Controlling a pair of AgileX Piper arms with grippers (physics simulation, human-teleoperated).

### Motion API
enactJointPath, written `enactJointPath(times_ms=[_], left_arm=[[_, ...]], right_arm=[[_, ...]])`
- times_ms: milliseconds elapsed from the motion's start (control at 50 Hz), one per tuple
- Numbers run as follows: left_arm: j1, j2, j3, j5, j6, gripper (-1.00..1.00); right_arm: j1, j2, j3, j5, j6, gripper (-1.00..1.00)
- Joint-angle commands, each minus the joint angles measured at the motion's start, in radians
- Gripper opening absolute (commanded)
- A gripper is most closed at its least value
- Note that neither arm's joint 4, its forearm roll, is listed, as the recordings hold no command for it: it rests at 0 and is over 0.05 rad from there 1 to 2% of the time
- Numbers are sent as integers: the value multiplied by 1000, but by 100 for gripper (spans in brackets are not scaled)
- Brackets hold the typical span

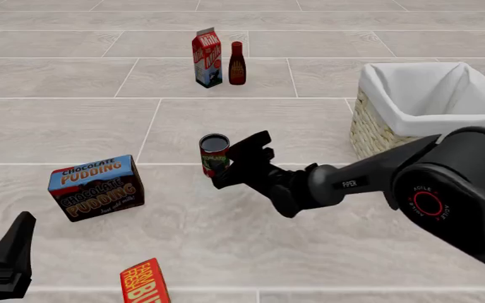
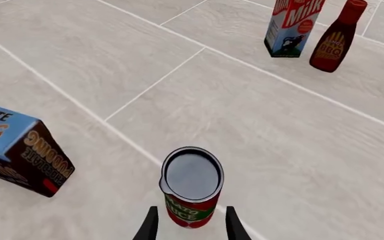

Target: Pick the tomato sauce and place it in the basket.

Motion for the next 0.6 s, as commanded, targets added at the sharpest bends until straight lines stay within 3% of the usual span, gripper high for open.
enactJointPath(times_ms=[20,600], left_arm=[[0,0,0,0,0,100],[0,0,0,0,0,100]], right_arm=[[-2,32,-31,5,2,100],[-1,101,-107,25,9,100]])
